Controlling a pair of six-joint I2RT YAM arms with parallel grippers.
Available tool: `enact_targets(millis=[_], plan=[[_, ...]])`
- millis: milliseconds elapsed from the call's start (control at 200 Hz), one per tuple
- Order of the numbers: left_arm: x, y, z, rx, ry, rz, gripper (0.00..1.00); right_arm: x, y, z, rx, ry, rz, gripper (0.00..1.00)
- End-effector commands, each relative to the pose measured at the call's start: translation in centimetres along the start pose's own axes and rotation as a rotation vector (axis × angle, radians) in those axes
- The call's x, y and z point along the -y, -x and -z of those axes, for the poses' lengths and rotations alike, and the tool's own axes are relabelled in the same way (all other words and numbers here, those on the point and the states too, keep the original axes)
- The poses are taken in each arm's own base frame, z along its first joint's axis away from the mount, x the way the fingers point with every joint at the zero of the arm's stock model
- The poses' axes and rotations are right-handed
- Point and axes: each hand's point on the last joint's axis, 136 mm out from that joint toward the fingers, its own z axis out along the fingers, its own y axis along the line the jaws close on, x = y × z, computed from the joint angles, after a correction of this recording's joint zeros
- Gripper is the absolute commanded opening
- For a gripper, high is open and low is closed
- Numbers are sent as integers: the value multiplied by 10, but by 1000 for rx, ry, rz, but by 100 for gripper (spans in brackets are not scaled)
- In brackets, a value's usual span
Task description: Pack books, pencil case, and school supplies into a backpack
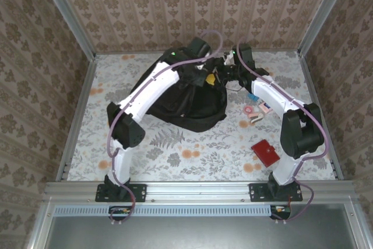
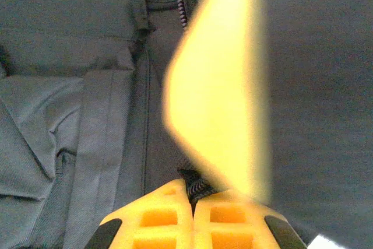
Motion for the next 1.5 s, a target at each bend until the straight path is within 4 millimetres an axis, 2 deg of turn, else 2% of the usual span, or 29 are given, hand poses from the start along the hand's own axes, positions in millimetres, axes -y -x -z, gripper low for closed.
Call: enact_targets(millis=[0, 65, 140, 225, 315, 390, 545, 640, 720, 865, 955, 1090, 1225, 1335, 1495], plan=[[-11, 10, 36, 62, -172, 128, 0, -14, 4, 32, 84, -45, 127, 73], [-17, 12, 38, 69, -236, 182, 0, -13, 7, 44, 124, -69, 171, 77], [-19, 13, 40, 65, -292, 219, 0, -10, 8, 59, 174, -121, 231, 78], [-21, 17, 46, 81, -340, 250, 0, 5, 12, 78, 242, -226, 282, 76], [-26, 20, 53, 110, -361, 302, 0, 37, 20, 105, 350, -414, 306, 73], [-27, 20, 55, 118, -414, 350, 0, 76, 25, 129, 413, -604, 295, 73], [-25, 25, 61, 136, -512, 407, 0, 136, 31, 157, 435, -875, 285, 71], [-23, 24, 62, 135, -522, 403, 0, 160, 37, 159, 406, -957, 305, 70], [-24, 22, 62, 133, -518, 403, 0, 174, 44, 152, 361, -961, 306, 72], [-27, 18, 61, 147, -499, 392, 0, 174, 69, 148, 412, -871, 343, 78], [-28, 15, 57, 149, -496, 393, 0, 167, 96, 144, 434, -801, 378, 78], [-27, 11, 51, 134, -512, 397, 0, 184, 130, 130, 344, -794, 363, 77], [-28, 10, 49, 127, -530, 412, 0, 201, 155, 118, 280, -669, 290, 75], [-31, 11, 49, 128, -542, 426, 0, 212, 166, 111, 226, -580, 224, 72], [-33, 11, 49, 130, -551, 435, 0, 228, 168, 105, 176, -535, 179, 66]])
